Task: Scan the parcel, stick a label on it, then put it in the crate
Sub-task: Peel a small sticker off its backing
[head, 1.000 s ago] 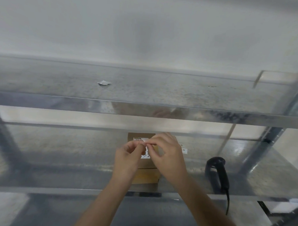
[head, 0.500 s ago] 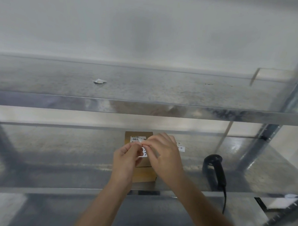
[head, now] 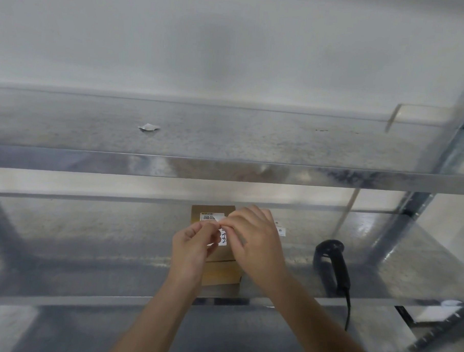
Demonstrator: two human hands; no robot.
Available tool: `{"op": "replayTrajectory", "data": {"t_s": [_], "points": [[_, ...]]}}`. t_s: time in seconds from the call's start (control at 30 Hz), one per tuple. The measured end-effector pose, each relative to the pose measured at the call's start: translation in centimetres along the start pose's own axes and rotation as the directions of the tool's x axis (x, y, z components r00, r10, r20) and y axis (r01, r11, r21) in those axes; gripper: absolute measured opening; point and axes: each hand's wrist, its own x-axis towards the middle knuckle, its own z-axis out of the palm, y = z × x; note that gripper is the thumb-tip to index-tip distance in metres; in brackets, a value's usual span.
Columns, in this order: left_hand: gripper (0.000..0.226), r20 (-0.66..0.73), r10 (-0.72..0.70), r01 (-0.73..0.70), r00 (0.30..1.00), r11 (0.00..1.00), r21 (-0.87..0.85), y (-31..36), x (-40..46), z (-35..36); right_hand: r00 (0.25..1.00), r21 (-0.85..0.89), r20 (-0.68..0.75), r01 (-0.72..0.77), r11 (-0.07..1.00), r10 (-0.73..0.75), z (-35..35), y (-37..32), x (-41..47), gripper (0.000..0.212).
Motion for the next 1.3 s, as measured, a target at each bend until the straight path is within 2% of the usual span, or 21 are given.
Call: {"op": "replayTrajectory", "data": {"t_s": [0.17, 0.37, 0.5, 0.57, 0.63, 0.7, 0.77, 0.83, 0.93, 1.07, 1.2, 1.3], "points": [[0.050, 0.001, -0.007, 0.007, 1.000, 0.999, 0.045, 0.1, 0.2, 0.1, 1.000, -0.007, -0.007, 0.009, 1.000, -0.009, 0.3, -0.3, -0.2, 0.019], [0.029, 0.014, -0.052, 0.053, 0.999, 0.998, -0.026, 0.0, 0.3, -0.4, 0.998, -0.038, -0.002, 0.067, 0.997, -0.067, 0.1, -0.3, 0.1, 0.017], [0.027, 0.061, -0.084, 0.086, 0.995, 0.996, -0.022, 0.0, 0.3, -0.8, 0.995, -0.068, 0.030, 0.099, 0.993, -0.097, 0.0, -0.1, 0.0, 0.018], [0.029, 0.086, -0.113, 0.116, 0.990, 0.993, -0.032, 0.0, 0.4, -1.0, 0.998, -0.034, 0.037, 0.055, 0.998, -0.054, 0.1, -0.1, -0.1, 0.018], [0.033, 0.120, -0.111, 0.113, 0.987, 0.994, -0.006, 0.3, 0.4, -1.1, 0.997, 0.071, 0.014, -0.071, 0.995, 0.070, 0.3, -0.4, -0.1, 0.017], [0.029, 0.106, -0.059, 0.051, 0.993, 0.996, 0.077, 0.6, 0.3, -1.1, 0.977, 0.212, -0.037, -0.197, 0.957, 0.209, 0.1, -0.7, 0.0, 0.015], [0.005, 0.041, 0.046, -0.052, 0.998, 0.985, 0.165, 0.9, 0.4, -1.1, 0.938, 0.355, -0.026, -0.316, 0.880, 0.347, -0.3, -1.1, 0.2, 0.009], [0.017, 0.026, 0.120, -0.122, 0.992, 0.962, 0.246, 0.7, 0.6, -1.5, 0.895, 0.416, 0.029, -0.415, 0.809, 0.445, -0.6, -1.2, 0.5, 0.003], [0.012, 0.081, 0.147, -0.164, 0.986, 0.950, 0.267, 0.7, 0.8, -1.8, 0.892, 0.405, 0.086, -0.438, 0.802, 0.444, -0.8, -1.4, 0.7, 0.007], [0.005, 0.083, 0.262, -0.274, 0.962, 0.903, 0.332, 0.3, 0.5, -2.0, 0.883, 0.366, 0.120, -0.464, 0.807, 0.454, -0.9, -1.5, 0.8, 0.008], [0.010, 0.087, 0.433, -0.427, 0.897, 0.799, 0.424, -0.1, -0.1, -2.0, 0.841, 0.316, 0.070, -0.530, 0.787, 0.537, -1.2, -2.0, 0.8, 0.013], [0.016, 0.145, 0.590, -0.573, 0.794, 0.649, 0.500, -0.2, -0.4, -2.2, 0.737, 0.458, 0.267, -0.664, 0.591, 0.621, -1.8, -2.9, 1.4, 0.014]]}}
